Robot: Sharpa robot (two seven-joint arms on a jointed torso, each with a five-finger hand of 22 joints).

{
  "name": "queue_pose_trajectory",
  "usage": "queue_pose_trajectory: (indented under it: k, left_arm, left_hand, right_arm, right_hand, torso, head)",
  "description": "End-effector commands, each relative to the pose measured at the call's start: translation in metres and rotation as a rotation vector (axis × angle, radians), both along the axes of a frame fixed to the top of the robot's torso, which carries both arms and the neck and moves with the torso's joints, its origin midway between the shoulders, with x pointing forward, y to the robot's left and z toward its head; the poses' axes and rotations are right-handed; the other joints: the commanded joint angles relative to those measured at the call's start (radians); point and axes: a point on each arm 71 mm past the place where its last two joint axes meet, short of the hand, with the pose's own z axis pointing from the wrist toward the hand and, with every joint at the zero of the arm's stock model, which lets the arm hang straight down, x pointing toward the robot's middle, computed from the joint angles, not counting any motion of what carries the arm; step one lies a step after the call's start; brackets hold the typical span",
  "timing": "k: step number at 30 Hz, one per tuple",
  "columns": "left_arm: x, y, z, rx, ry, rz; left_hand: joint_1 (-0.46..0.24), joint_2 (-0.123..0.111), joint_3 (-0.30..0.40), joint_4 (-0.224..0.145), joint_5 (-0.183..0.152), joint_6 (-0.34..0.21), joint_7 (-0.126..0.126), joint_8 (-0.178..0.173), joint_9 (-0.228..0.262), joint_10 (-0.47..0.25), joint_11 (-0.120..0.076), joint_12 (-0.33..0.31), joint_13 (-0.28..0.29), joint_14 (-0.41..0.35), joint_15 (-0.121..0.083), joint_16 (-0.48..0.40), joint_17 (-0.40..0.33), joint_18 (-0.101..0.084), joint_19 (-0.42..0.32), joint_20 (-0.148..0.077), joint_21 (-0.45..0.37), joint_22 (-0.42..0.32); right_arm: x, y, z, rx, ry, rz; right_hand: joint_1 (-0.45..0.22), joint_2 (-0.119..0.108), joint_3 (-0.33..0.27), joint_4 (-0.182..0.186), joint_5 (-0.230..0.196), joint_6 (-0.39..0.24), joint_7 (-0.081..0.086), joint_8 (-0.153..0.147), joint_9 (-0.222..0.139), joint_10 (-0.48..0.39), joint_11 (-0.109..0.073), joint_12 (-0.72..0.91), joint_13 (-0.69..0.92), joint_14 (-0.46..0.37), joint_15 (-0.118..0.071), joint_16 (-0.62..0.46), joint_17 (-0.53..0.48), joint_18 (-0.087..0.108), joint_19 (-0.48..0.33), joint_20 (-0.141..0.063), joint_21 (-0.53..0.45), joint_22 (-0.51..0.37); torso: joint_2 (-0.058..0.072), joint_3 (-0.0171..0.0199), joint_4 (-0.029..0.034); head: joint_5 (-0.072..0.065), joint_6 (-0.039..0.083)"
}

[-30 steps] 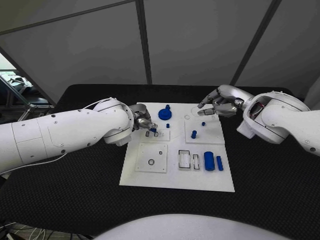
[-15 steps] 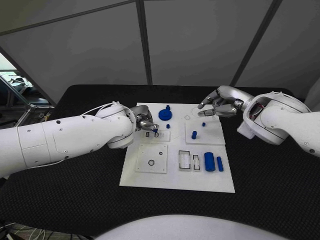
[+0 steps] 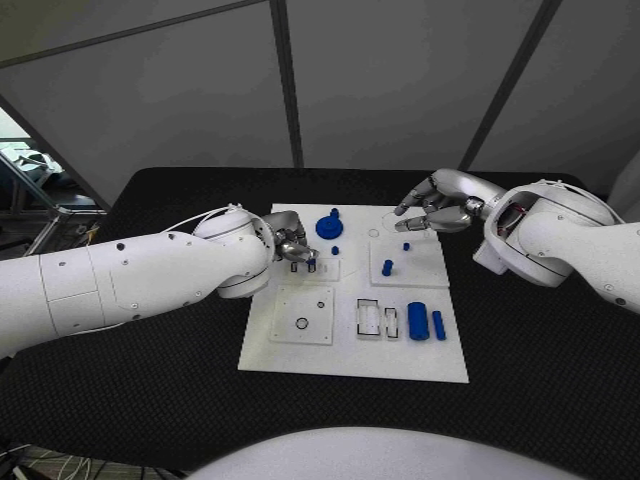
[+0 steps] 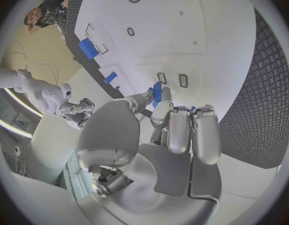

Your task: Assemble the parts on the task board

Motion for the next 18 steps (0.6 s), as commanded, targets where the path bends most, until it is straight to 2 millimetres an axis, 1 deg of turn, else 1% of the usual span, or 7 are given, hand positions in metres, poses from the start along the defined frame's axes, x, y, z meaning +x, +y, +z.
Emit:
queue_pose_trajectory:
  k: [1,6,18]
  left_arm:
    - [0.0003,-0.0006,-0.0008,0.025,0.010,-0.011]
    - [0.0006,-0.0009,-0.0025,0.032,0.019,-0.012]
    - [0.0006,-0.0008,-0.0066,0.056,0.051,-0.028]
  left_hand:
    - [-0.004,0.004,0.154,-0.144,0.004,0.003,-0.004,0.005,0.003,0.007,0.000,0.002,0.000,0.049,-0.006,0.001,0.052,-0.163,0.040,-0.005,0.005,0.132]
    - [-0.004,0.004,0.154,-0.144,0.004,0.003,-0.005,0.005,0.003,0.007,0.000,0.002,0.000,0.049,-0.006,0.001,0.052,-0.163,0.040,-0.005,0.005,0.132]
    - [-0.005,0.003,0.156,-0.144,0.005,0.003,-0.005,0.006,0.004,0.008,0.000,0.002,0.000,0.049,-0.006,0.000,0.051,-0.163,0.040,-0.005,0.005,0.133]
  right_arm:
    - [-0.0001,0.0019,0.0033,0.002,-0.032,0.011]
    - [-0.0003,0.0022,0.0033,0.002,-0.032,0.013]
    - [-0.0004,0.0023,0.0031,0.001,-0.030,0.014]
  right_hand:
    - [-0.005,0.006,0.001,0.006,0.004,-0.001,-0.002,0.000,-0.001,-0.005,-0.001,-0.007,-0.001,0.051,-0.005,-0.005,0.031,0.006,-0.001,0.001,-0.005,-0.001]
    - [-0.005,0.006,0.001,0.006,0.004,-0.001,-0.002,0.000,-0.001,-0.005,-0.001,-0.007,-0.001,0.051,-0.005,-0.005,0.031,0.006,-0.001,0.001,-0.005,-0.001]
    - [-0.005,0.006,0.001,0.006,0.004,-0.001,-0.002,0.000,-0.001,-0.005,-0.001,-0.007,-0.001,0.051,-0.005,-0.005,0.031,0.006,-0.001,0.001,-0.005,-0.001]
  torso:
    - [0.000,0.0000,0.0007]
    - [-0.001,0.0003,0.0004]
    - [-0.001,0.0002,0.0011]
  head:
    - [-0.001,-0.001]
    - [0.000,-0.002]
    - [-0.003,-0.006]
